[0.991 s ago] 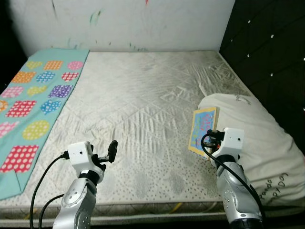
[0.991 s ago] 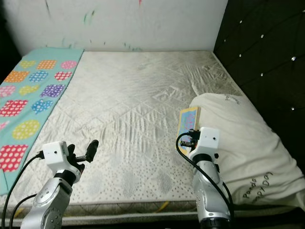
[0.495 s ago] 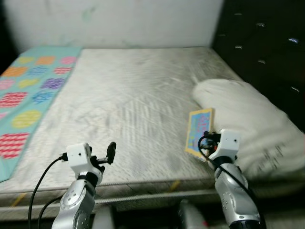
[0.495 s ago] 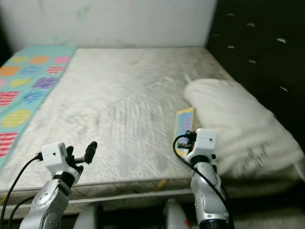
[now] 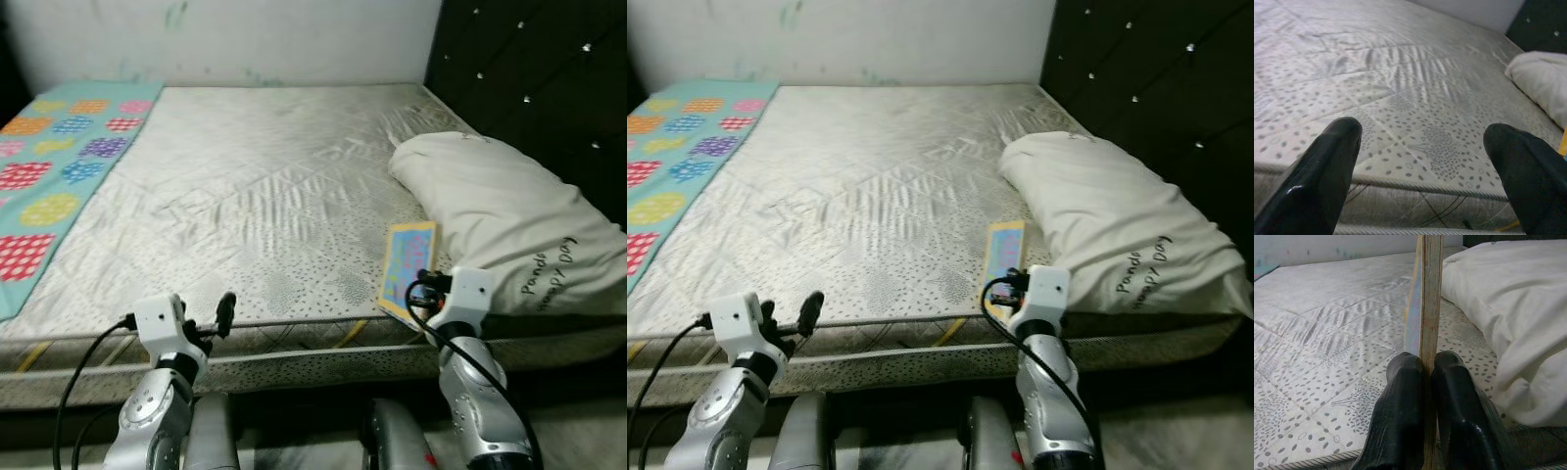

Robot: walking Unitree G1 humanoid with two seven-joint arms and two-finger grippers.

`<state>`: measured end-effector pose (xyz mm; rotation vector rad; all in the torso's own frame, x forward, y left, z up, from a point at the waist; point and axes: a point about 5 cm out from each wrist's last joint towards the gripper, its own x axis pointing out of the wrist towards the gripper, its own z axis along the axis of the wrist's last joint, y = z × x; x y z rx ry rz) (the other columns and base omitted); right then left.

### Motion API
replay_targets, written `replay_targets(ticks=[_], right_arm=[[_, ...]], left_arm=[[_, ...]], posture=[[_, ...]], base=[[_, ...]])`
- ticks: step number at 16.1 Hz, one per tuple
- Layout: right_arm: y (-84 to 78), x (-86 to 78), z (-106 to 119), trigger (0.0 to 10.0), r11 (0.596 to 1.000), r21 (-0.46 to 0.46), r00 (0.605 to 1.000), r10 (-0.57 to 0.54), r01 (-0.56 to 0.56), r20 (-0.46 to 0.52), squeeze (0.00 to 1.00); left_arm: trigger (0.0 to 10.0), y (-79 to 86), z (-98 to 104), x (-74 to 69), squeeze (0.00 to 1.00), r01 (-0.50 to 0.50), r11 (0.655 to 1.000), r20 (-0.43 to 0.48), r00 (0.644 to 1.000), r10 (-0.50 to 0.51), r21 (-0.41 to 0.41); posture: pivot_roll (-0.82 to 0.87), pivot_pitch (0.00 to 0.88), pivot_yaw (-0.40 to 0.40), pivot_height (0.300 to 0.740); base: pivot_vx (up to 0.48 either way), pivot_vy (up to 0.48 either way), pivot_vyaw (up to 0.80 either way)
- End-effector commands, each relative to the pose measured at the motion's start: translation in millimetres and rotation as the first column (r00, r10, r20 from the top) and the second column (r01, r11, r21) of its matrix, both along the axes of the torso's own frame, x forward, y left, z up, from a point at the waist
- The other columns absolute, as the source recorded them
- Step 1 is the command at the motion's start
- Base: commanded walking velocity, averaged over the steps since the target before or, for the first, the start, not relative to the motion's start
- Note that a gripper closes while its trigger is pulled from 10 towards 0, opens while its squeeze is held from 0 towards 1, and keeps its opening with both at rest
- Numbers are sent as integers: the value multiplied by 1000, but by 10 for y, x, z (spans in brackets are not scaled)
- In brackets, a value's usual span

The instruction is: Clean up the room

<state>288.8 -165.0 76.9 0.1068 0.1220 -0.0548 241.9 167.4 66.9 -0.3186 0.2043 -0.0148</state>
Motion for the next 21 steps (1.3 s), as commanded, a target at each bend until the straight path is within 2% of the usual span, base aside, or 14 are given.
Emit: replay_targets(ticks=[1,3,4,5,6,7,10,12,18,21], right_arm=[[18,68,85,10000,999,33,999,-27,26,28,0],[84,148,62,10000,987,138,997,-77,80,-21,0],[166,201,62,10000,977,195,996,-82,87,-37,0],[218,222,61,10000,972,218,996,-79,87,-44,0],[382,268,43,10000,951,296,994,-71,91,-78,0],[461,284,37,10000,938,333,994,-64,91,-93,0],[610,325,28,10000,902,417,989,-62,114,-134,0],[730,396,40,10000,849,507,981,-65,152,-184,0],[840,508,112,10000,794,579,973,-68,186,-221,0],[974,578,179,10000,754,630,971,-43,187,-236,0]], left_arm=[[10000,6,38,20,0,-5,1000,15,1000,4,18],[10000,15,66,26,0,-16,1000,29,999,16,22],[10000,15,81,25,0,-29,999,31,999,29,13],[10000,15,93,27,0,-32,999,33,999,31,12],[10000,10,122,30,0,-34,999,38,999,34,10],[10000,5,129,25,0,-37,999,37,999,37,6],[10000,-1,143,12,0,-40,999,38,998,40,0],[10000,-9,157,-10,0,-40,999,38,998,40,-1],[10000,-8,146,-15,0,-45,999,27,999,45,2],[10000,-62,159,24,0,-37,999,31,999,37,-3]], posture=[[-84,0,-18,590],[-74,0,-18,590],[-51,0,-21,590],[-37,0,-22,590],[-22,0,-23,590],[-9,0,-24,590],[1,0,-23,590],[16,0,-22,590],[19,0,-26,590],[30,0,-28,590]], base=[[0,0,0],[0,0,0],[0,0,0],[0,0,0],[0,0,0],[0,0,0],[0,0,0],[0,0,0],[0,0,0],[0,0,0]])
